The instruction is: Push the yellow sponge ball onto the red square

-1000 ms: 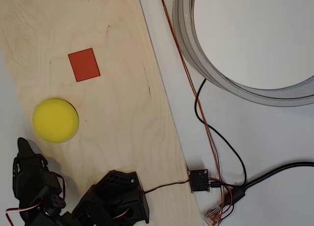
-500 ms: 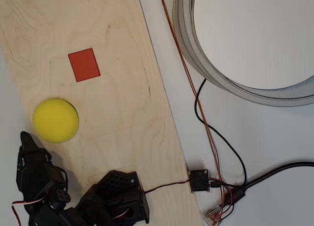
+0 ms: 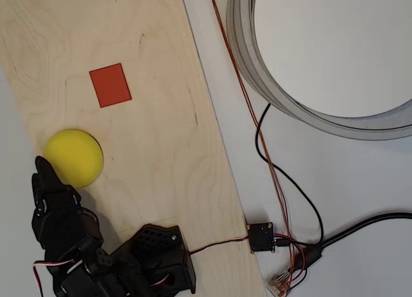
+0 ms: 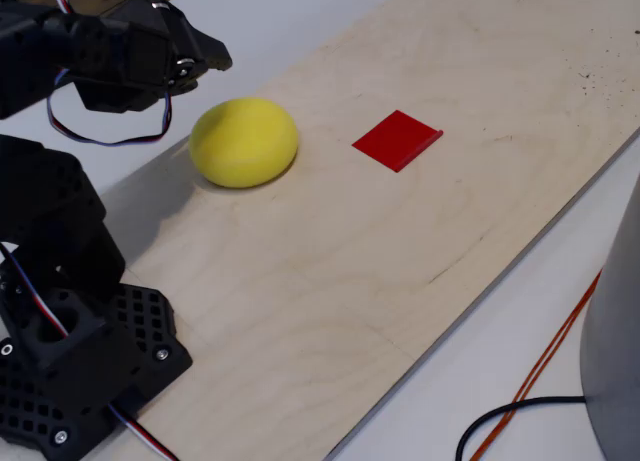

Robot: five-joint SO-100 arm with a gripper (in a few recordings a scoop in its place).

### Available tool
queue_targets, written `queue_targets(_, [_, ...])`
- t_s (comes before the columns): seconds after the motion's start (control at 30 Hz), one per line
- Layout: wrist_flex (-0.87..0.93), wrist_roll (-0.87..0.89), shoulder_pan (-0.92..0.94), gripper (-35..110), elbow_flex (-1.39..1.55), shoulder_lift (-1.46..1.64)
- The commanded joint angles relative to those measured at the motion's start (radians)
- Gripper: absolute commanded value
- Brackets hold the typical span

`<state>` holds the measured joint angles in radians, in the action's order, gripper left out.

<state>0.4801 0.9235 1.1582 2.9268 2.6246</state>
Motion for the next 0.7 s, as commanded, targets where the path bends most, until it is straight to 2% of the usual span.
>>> queue_targets(0.0, [-0.055, -0.060, 0.041, 15, -0.040, -0.063])
queue_targets(0.43, [-0.345, -0.428, 0.101, 15, -0.186, -0.425])
queue_targets(0.67, [-0.439, -0.629, 0.124, 14, -0.160, -0.451])
